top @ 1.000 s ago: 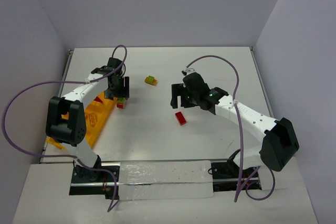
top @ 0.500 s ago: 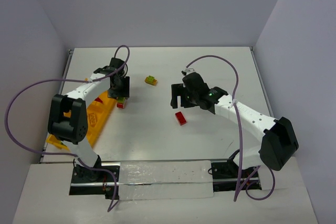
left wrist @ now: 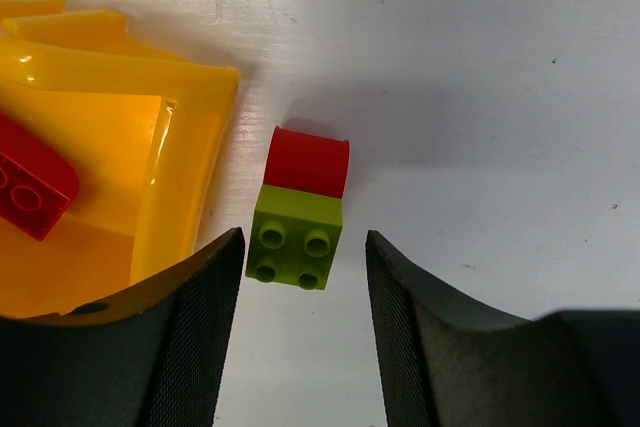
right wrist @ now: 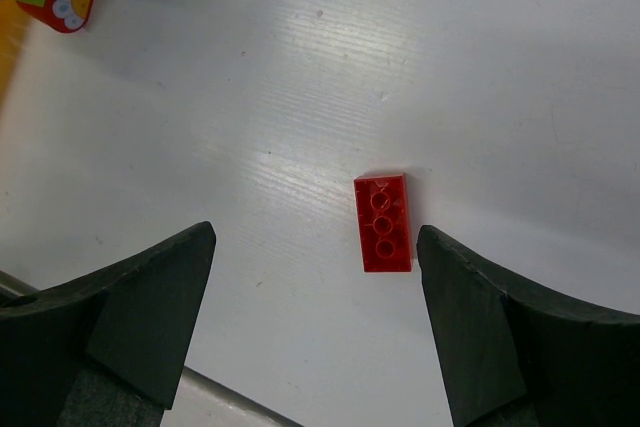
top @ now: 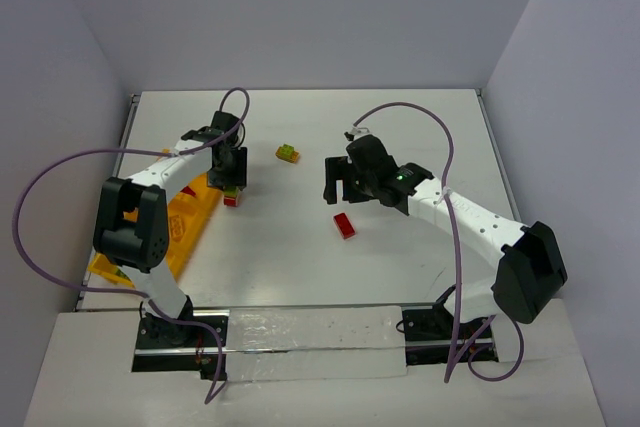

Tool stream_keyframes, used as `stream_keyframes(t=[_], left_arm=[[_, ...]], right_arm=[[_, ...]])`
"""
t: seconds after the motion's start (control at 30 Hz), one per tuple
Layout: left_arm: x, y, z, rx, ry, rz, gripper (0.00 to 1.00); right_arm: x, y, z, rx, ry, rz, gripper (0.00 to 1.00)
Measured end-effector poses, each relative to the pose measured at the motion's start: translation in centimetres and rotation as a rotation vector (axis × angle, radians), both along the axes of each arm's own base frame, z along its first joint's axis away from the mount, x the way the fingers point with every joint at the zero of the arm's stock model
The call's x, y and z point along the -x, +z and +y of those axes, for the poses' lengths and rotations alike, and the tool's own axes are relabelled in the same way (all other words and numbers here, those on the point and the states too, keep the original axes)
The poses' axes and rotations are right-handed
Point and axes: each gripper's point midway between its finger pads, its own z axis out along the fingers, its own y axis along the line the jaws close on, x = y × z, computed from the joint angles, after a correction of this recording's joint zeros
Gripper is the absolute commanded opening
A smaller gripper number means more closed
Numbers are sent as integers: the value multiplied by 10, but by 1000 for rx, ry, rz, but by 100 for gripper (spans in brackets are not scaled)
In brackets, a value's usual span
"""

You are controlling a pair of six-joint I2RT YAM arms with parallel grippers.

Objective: Sort the legos into containers by color

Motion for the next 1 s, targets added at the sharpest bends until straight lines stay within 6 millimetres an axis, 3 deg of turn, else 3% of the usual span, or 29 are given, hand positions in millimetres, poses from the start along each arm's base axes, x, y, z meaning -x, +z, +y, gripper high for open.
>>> stream_keyframes(t=[0.1, 0.27, 0.3, 0.37, 0.43, 0.67, 0.77, 0.87, 1.0], left_arm=[[0, -1, 0, -2, 1, 0, 42], [-1, -2, 0, -2, 2, -4, 37], [-1, -2, 0, -3, 2, -3, 31], [-1, -2, 0, -3, 1, -3, 8], [-1, -2, 0, -3, 1, -3, 0], [-1, 4, -11, 57, 3, 4, 0], [-8, 27, -31, 164, -10, -23, 0], [-15, 64, -57, 313, -46, -83, 0], [-7, 108, -88, 513, -114, -123, 0]], right_arm=[[0, 0, 0, 1, 0, 1, 89], [0, 0, 0, 1, 0, 2, 89], [0, 0, 0, 1, 0, 2, 89], [0, 0, 0, 1, 0, 2, 89], [0, 1, 0, 0, 0, 0, 89], [-4, 13, 2, -5, 6, -20, 89], [-6, 23, 8, -19, 40, -41, 89], [-2, 31, 18, -51, 123, -62, 88], [6, 55, 33, -123, 254, -132, 86]])
